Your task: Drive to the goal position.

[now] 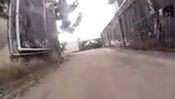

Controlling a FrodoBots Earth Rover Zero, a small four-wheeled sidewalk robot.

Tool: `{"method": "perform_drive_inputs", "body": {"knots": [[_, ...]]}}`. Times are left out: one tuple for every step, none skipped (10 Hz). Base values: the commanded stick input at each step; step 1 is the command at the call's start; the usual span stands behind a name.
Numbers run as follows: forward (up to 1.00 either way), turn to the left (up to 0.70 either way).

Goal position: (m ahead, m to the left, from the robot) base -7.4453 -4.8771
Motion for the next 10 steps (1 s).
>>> {"method": "perform_drive_inputs", "body": {"knots": [[0.50, 0.00], [0.50, 0.00], [0.50, 0.00], [0.50, 0.00], [0.50, 0.00], [0.50, 0.00], [0.50, 0.00], [0.50, 0.00], [0.50, 0.00], [0.50, 0.00]]}}
